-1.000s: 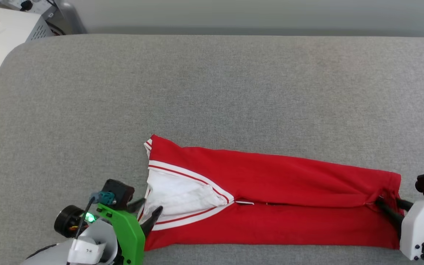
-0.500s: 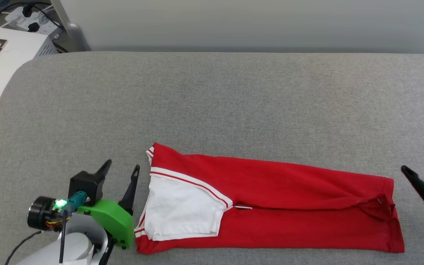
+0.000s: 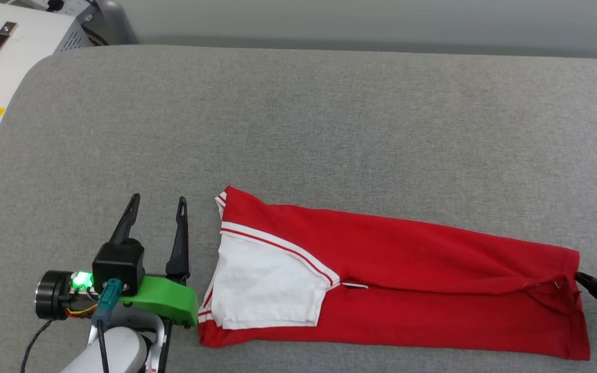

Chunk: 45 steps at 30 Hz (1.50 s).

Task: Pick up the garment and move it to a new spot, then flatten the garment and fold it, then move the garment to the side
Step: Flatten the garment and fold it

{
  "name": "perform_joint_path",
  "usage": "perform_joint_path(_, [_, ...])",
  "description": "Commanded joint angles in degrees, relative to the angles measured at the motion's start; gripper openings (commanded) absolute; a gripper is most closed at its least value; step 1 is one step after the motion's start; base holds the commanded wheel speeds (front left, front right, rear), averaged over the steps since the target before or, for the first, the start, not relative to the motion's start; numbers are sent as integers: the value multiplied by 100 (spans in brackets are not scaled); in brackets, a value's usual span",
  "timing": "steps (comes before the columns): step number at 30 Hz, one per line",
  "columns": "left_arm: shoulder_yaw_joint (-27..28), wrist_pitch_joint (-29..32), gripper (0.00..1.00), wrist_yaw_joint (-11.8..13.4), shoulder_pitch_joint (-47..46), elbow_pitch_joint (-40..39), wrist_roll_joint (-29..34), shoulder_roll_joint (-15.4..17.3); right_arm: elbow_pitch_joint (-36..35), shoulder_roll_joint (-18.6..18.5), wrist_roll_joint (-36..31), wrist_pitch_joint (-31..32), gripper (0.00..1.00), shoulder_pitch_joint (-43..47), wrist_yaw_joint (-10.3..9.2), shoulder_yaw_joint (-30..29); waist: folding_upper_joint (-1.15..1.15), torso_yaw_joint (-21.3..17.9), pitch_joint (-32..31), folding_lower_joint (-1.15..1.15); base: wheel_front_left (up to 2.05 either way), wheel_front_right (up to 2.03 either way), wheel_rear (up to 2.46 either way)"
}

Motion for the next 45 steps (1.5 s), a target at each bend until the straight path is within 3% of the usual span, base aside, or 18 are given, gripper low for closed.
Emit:
perform_joint_path(1, [156, -33, 100, -52, 151, -2, 171, -138, 91, 80, 54, 12, 100, -140, -4, 62, 0, 140, 141, 0, 0, 0, 0])
perform_joint_path(15, [1242, -33, 100, -853, 716, 308, 1381, -1308, 764, 531, 411, -197, 100, -257, -4, 1168, 0, 353, 374, 0, 0, 0, 0])
perform_joint_path(25, [1897, -33, 100, -1337, 909, 493, 2001, -1835, 964, 634, 733, -652, 100, -488, -4, 1923, 0, 305, 377, 0, 0, 0, 0])
perform_joint_path(26, [1947, -33, 100, -1372, 922, 499, 2042, -1874, 983, 623, 751, -691, 94, -507, -4, 1975, 0, 302, 372, 0, 0, 0, 0])
perform_joint_path(27, [2005, -33, 100, -1416, 939, 509, 2095, -1918, 1006, 598, 738, -772, 2, -536, -4, 2030, 0, 298, 363, 0, 0, 0, 0])
perform_joint_path(35, [2379, -34, 100, -1656, 1077, 489, 2429, -2189, 1250, 243, 835, -1317, 0, -663, -4, 2071, 0, 272, 213, 0, 0, 0, 0])
perform_joint_path(45, [2745, -34, 100, -1865, 1308, 435, 2716, -2381, 1739, -748, 864, -1711, 0, -510, -4, 1501, 0, 218, -33, 0, 0, 0, 0])
